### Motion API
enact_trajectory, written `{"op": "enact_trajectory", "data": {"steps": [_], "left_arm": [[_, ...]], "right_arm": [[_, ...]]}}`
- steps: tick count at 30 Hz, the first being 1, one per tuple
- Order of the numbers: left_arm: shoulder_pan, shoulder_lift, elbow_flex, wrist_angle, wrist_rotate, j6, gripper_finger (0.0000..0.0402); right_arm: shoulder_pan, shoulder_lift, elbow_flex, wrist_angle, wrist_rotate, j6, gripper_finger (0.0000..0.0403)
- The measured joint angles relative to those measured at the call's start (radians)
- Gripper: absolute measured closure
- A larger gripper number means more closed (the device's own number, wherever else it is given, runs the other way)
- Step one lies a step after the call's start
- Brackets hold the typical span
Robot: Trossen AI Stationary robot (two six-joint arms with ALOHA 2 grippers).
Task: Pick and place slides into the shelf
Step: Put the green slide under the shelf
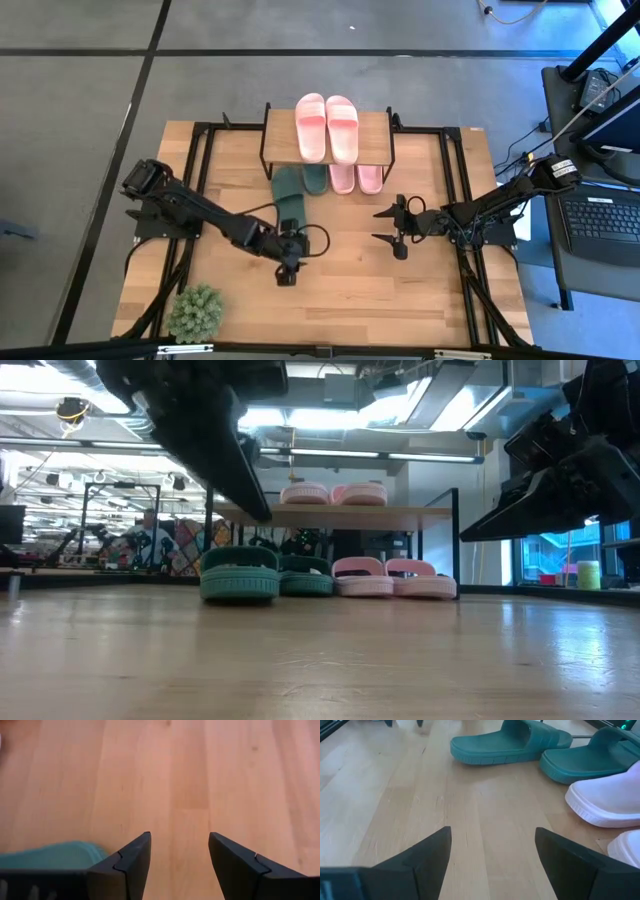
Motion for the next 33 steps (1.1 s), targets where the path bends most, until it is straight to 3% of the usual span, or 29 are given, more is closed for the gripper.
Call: {"op": "enact_trajectory", "data": {"steps": [9,13,20,33], "left_arm": [[0.030,0.108,-0.001,0.007,-0.004,-0.055,0.0211],[0.046,0.121,-0.001,-0.012,0.055,-0.060,0.0211],[0.087,0.121,-0.001,-0.114,0.052,-0.062,0.0211],[0.184,0.120,-0.001,-0.259,-0.067,-0.052,0.0211]], "right_arm": [[0.000,0.000,0.000,0.000,0.000,0.003,0.0115],[0.000,0.000,0.000,0.000,0.000,0.002,0.0115],[0.000,0.000,0.000,0.000,0.000,0.000,0.0115],[0.000,0.000,0.000,0.000,0.000,-0.004,0.0115]]}}
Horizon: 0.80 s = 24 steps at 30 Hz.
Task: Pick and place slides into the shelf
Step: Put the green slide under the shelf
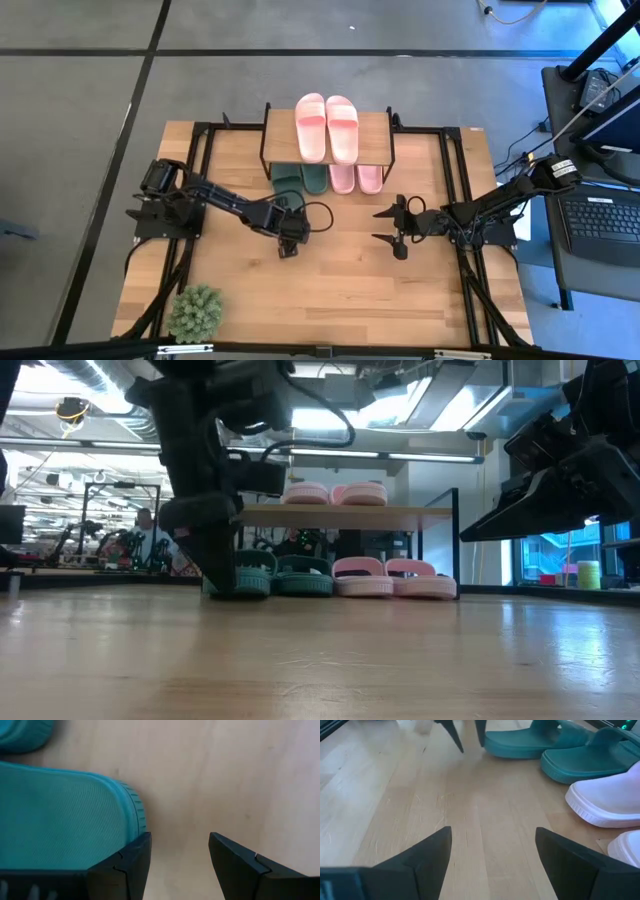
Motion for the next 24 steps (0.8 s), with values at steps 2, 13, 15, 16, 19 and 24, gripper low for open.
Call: {"op": "enact_trajectory", "data": {"steps": [2,13,15,16,19,24], "left_arm": [[0.013,0.000,0.000,-0.009,-0.018,0.003,0.0211],[0.113,0.000,0.000,-0.017,-0.111,0.104,0.0211],[0.134,0.000,0.000,-0.015,-0.109,0.106,0.0211],[0.145,0.000,0.000,-0.015,-0.110,0.109,0.0211],[0.169,0.000,0.000,-0.014,-0.111,0.133,0.0211],[0.191,0.000,0.000,-0.011,-0.096,0.136,0.0211]], "right_arm": [[0.000,0.000,0.000,0.000,0.000,0.000,0.0115],[0.000,0.000,0.000,-0.005,0.000,0.000,0.0115],[0.000,0.000,0.000,-0.006,0.000,0.001,0.0115],[0.000,0.000,0.000,-0.007,0.000,0.001,0.0115],[0.000,0.000,0.000,-0.007,0.000,0.002,0.0115],[0.000,0.000,0.000,-0.007,0.000,0.003,0.0115]]}}
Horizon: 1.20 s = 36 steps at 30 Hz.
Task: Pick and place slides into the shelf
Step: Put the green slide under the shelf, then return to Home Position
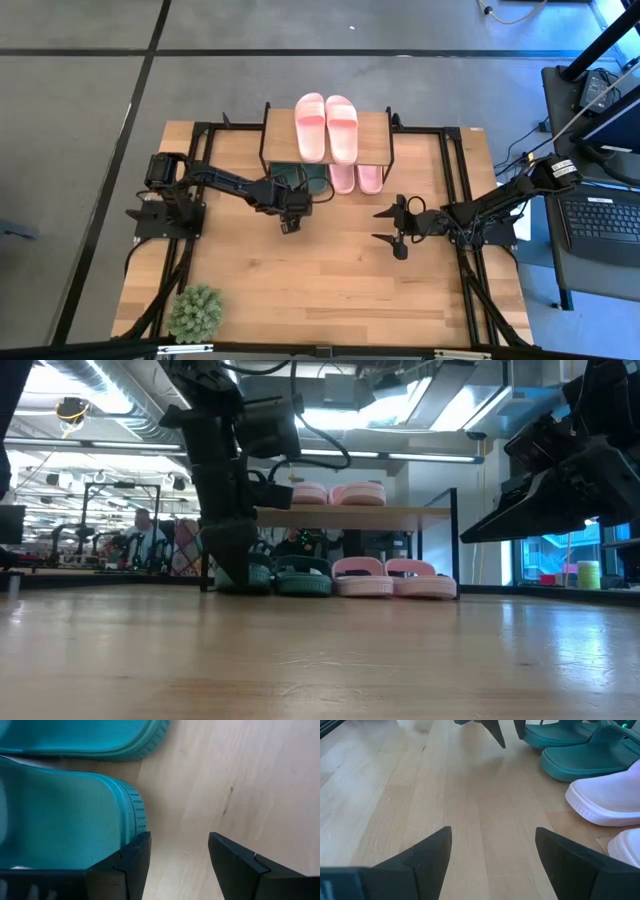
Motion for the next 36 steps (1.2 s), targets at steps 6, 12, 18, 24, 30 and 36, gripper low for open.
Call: {"op": "enact_trajectory", "data": {"steps": [6,12,18,24,30,36], "left_arm": [[-0.019,0.000,0.000,0.000,0.142,0.015,0.0211],[-0.059,-0.025,-0.002,0.023,0.288,0.014,0.0211],[-0.084,-0.157,-0.002,0.040,0.416,0.050,0.0211],[-0.091,-0.353,-0.020,0.197,0.338,0.177,0.0211],[-0.067,-0.589,-0.204,0.414,0.300,0.228,0.0211],[-0.024,-0.835,-0.462,0.616,0.300,0.201,0.0211]], "right_arm": [[0.000,0.000,0.000,0.000,0.000,0.001,0.0115],[0.000,0.000,0.000,0.024,0.000,0.001,0.0115],[0.000,0.000,-0.001,0.128,0.000,-0.002,0.0115],[-0.057,-0.027,0.054,0.225,0.000,-0.113,0.0115],[-0.177,-0.163,0.127,0.017,0.000,-0.196,0.0115],[-0.250,-0.390,0.138,-0.215,-0.001,-0.224,0.0115]]}}
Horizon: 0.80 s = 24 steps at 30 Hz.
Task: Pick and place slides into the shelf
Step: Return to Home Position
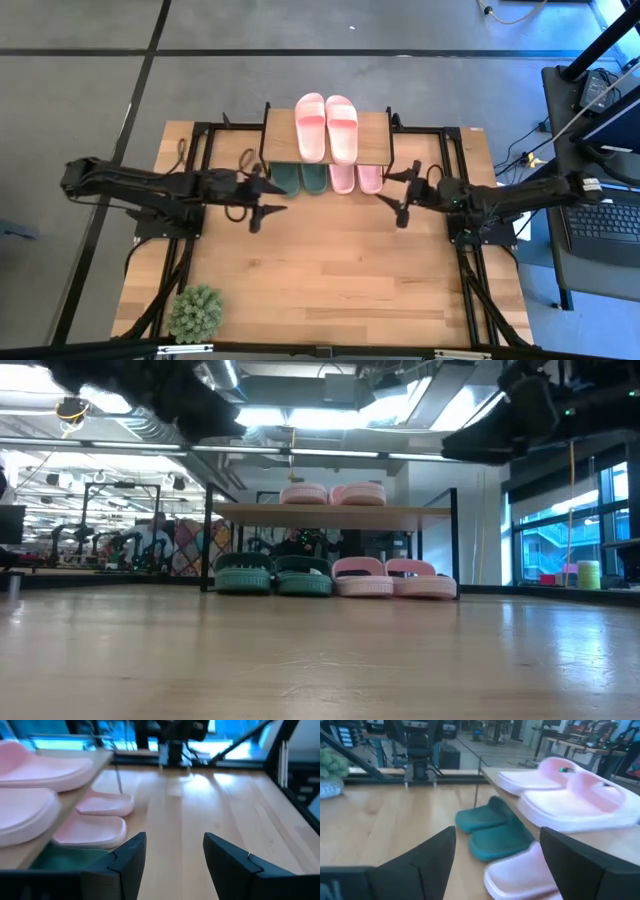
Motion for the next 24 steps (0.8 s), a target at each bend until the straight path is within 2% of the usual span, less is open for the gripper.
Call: {"op": "enact_trajectory", "data": {"steps": [3,8,20,24], "left_arm": [[0.024,-0.100,-0.100,0.077,-0.001,-0.005,0.0211],[0.056,-0.253,-0.214,0.102,0.000,-0.028,0.0211],[0.085,-0.560,-0.382,0.089,0.000,-0.054,0.0211],[0.084,-0.648,-0.428,0.082,0.000,-0.057,0.0211]], "right_arm": [[-0.012,-0.112,-0.009,-0.113,-0.001,0.000,0.0115],[-0.017,-0.323,-0.013,-0.337,-0.001,0.020,0.0115],[-0.017,-0.785,-0.013,-0.663,0.001,0.054,0.0115],[-0.017,-0.798,-0.001,-0.726,0.002,0.086,0.0115]]}}
